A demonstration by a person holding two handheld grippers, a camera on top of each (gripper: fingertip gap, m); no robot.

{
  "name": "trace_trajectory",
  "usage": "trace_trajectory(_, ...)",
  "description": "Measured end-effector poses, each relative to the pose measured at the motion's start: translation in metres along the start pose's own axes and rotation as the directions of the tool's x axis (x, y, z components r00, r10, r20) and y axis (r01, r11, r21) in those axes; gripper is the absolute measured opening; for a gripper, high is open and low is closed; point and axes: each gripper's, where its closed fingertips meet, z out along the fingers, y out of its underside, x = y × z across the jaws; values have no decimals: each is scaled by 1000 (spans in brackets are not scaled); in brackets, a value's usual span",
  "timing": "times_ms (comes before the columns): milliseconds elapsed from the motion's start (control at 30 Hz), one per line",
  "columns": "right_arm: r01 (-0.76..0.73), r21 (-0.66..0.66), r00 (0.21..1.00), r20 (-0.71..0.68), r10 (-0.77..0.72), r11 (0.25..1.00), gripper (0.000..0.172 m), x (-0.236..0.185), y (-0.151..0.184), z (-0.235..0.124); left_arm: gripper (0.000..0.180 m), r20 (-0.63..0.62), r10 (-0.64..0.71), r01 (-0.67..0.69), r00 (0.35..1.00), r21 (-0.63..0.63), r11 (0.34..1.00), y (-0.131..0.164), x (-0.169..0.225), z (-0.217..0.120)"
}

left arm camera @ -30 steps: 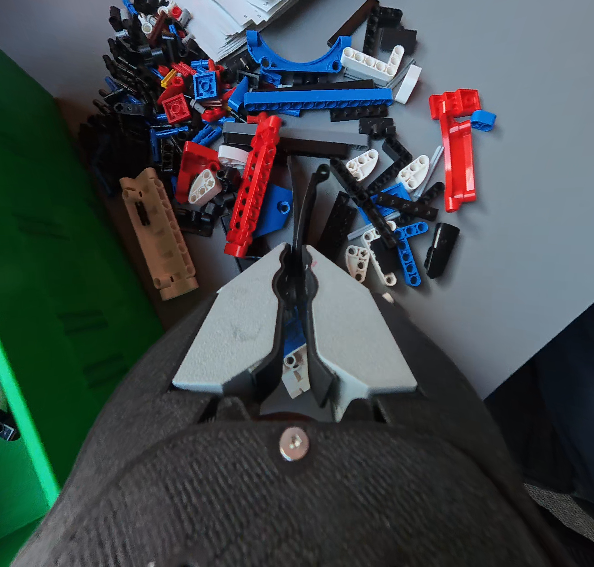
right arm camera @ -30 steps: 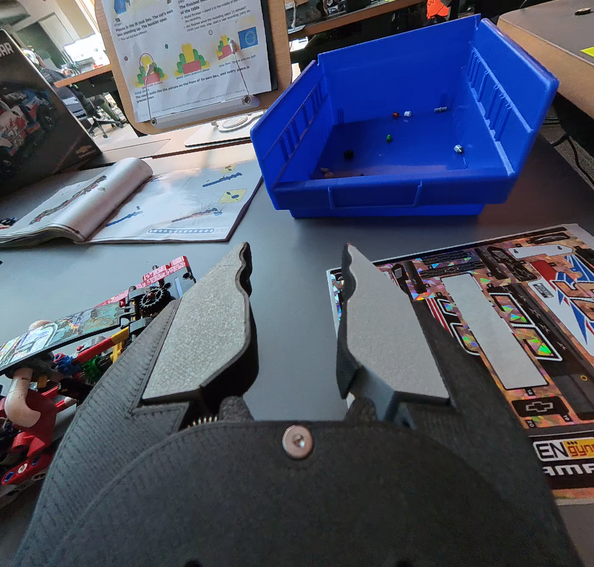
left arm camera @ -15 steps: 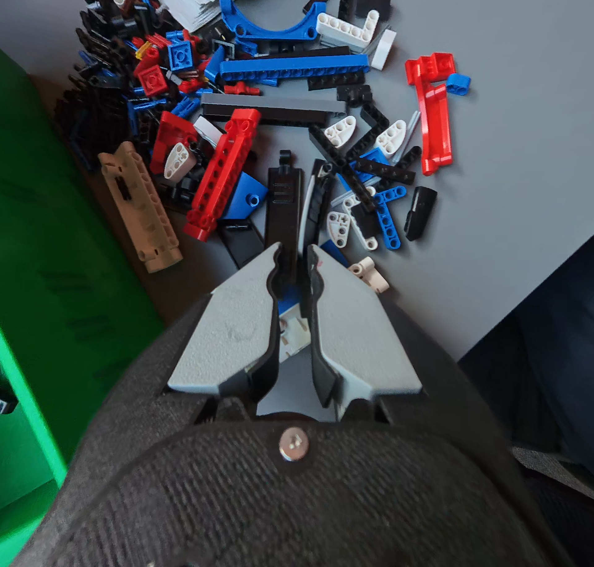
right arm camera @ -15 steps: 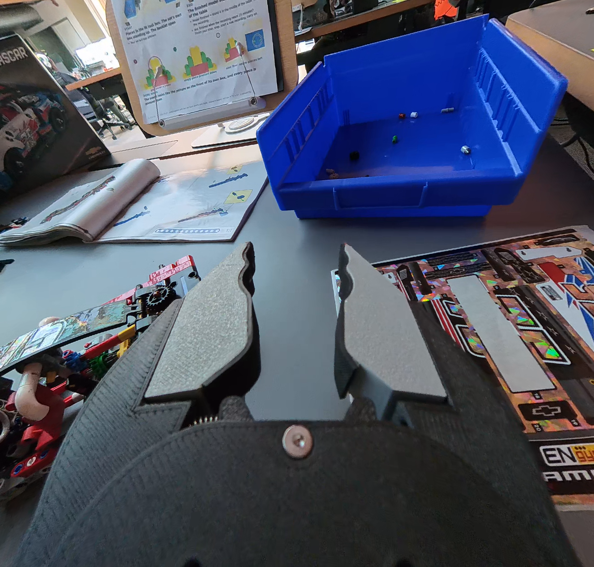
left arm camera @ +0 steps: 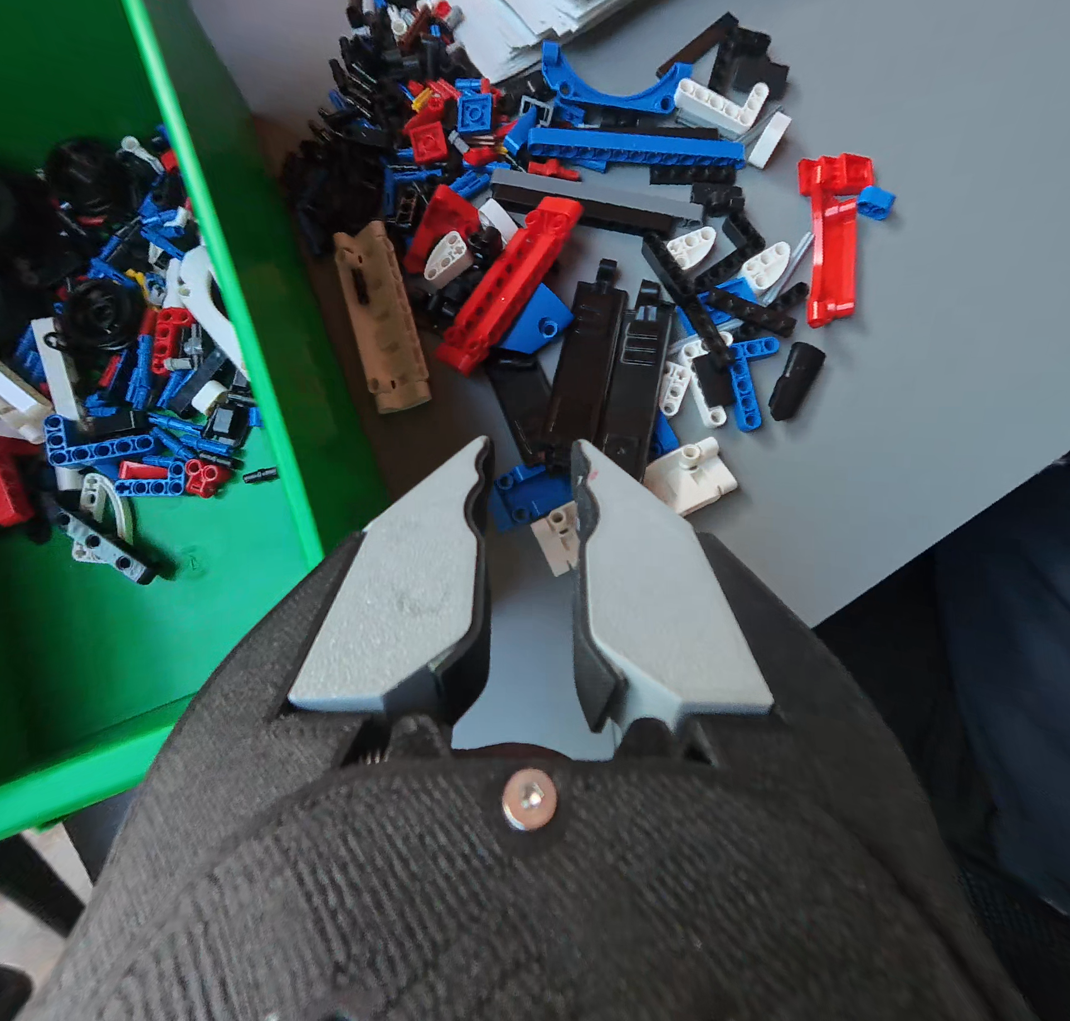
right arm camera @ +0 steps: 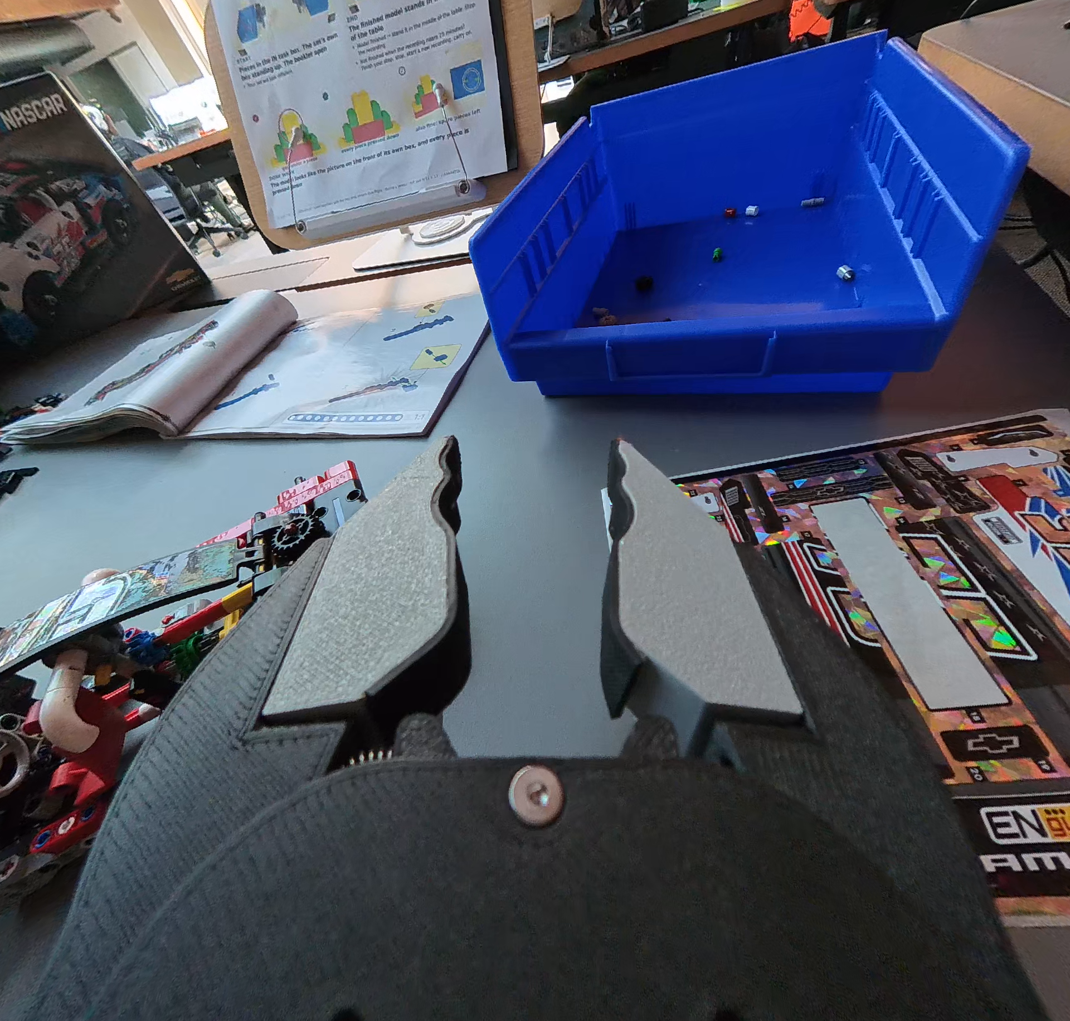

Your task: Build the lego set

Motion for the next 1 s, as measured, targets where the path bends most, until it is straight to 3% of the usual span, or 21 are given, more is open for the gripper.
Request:
trace_trajectory(233,-4,8,1000,7,4,1000,48,-1,-1,-1,32,129,13,-13,992,0,1000,-29,-10,31)
trace_trajectory(400,-10,22,1000,19,10,1000,48,-2,-3,-2,33,211,157,-110,965,-219,970,-24,-30,59)
trace_trajectory(467,-15,32,1000,25,14,999,48,-2,-4,-3,27,149,196,-140,969,-320,937,-11,-23,68)
trace_trajectory(567,-25,49,999,34,23,999,48,-2,-7,-5,18,149,241,-178,959,-343,922,-10,-21,70)
trace_trajectory(700,-34,69,998,46,31,997,47,-3,-9,-7,9,148,205,-157,968,-280,947,-20,-19,65)
trace_trajectory(900,-48,90,997,65,43,995,46,-3,-12,-9,9,210,98,-96,973,-21,995,-68,-23,17)
trace_trajectory(1000,-54,99,996,73,47,994,46,-4,-13,-10,8,182,33,-49,983,85,995,-85,-25,-1)
